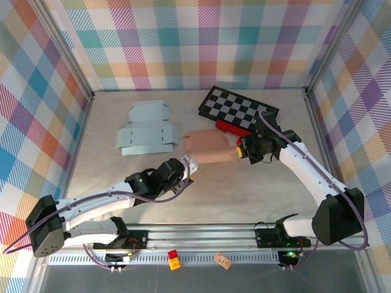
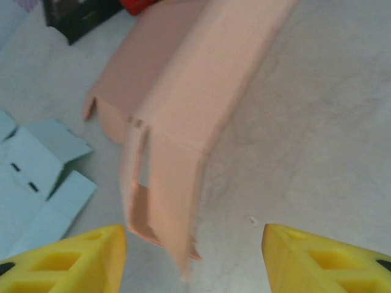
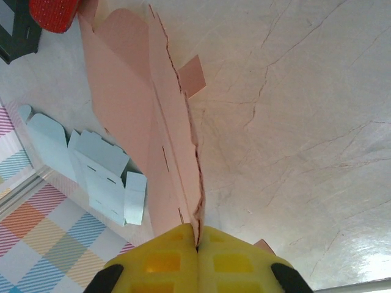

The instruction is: Fold the paper box

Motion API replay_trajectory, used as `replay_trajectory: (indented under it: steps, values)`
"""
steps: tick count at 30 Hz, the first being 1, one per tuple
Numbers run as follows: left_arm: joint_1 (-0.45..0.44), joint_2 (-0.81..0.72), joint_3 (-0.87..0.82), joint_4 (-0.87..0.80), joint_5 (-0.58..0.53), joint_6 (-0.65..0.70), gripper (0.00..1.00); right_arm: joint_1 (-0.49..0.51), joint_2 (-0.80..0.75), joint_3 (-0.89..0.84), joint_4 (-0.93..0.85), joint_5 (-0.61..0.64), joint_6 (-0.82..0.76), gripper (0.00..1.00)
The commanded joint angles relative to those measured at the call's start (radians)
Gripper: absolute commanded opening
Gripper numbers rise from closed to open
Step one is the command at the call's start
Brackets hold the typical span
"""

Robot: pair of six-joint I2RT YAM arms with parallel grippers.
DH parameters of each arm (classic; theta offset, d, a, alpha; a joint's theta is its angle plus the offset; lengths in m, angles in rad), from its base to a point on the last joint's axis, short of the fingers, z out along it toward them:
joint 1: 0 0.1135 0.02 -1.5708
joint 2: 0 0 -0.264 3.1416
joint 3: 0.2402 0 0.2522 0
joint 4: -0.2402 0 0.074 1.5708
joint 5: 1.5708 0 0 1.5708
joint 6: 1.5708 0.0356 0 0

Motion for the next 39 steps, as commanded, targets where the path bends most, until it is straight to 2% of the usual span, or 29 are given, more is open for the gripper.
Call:
replay_trajectory:
  steps: [1, 7, 13, 17, 19, 20, 21, 23, 24, 26, 29, 33, 39]
  values:
    - [-0.009, 0.018, 0.053, 0.072, -0.101, 0.065, 0.60, -0.009, 0.018, 0.040, -0.066, -0.032, -0.005, 0.00]
    - [-0.010, 0.040, 0.069, 0.064, -0.084, 0.087, 0.53, -0.018, 0.023, 0.044, -0.066, -0.041, -0.012, 0.00]
    - [-0.010, 0.055, 0.080, 0.026, -0.041, 0.113, 0.31, -0.027, 0.039, 0.065, -0.077, -0.061, -0.025, 0.00]
    - [-0.010, 0.070, 0.101, 0.016, -0.034, 0.115, 0.13, -0.031, 0.042, 0.073, -0.075, -0.076, -0.021, 0.00]
    - [-0.011, 0.081, 0.119, 0.005, -0.037, 0.104, 0.07, -0.032, 0.040, 0.085, -0.086, -0.073, -0.024, 0.00]
    - [-0.013, 0.086, 0.130, 0.001, -0.046, 0.096, 0.06, -0.033, 0.034, 0.094, -0.097, -0.066, -0.028, 0.11]
    - [-0.014, 0.090, 0.139, -0.004, -0.057, 0.085, 0.04, -0.032, 0.024, 0.106, -0.112, -0.054, -0.030, 0.26]
    - [-0.015, 0.100, 0.166, -0.014, -0.083, 0.060, 0.01, -0.031, -0.008, 0.133, -0.167, -0.010, -0.033, 0.45]
    - [-0.015, 0.108, 0.182, -0.048, -0.085, 0.050, 0.01, -0.032, -0.038, 0.143, -0.202, 0.022, -0.036, 0.54]
    - [-0.015, 0.123, 0.210, -0.074, -0.088, 0.024, 0.00, -0.032, -0.095, 0.147, -0.248, 0.065, -0.028, 0.61]
    - [-0.015, 0.150, 0.255, -0.108, -0.099, -0.025, 0.00, -0.017, -0.183, 0.125, -0.278, 0.108, 0.007, 0.67]
    - [-0.018, 0.202, 0.346, -0.192, -0.095, -0.112, 0.00, 0.094, -0.261, 0.077, -0.227, 0.170, 0.144, 0.69]
    - [-0.039, 0.251, 0.451, -0.302, -0.118, -0.230, 0.00, 0.288, -0.199, 0.115, -0.134, 0.295, 0.364, 0.72]
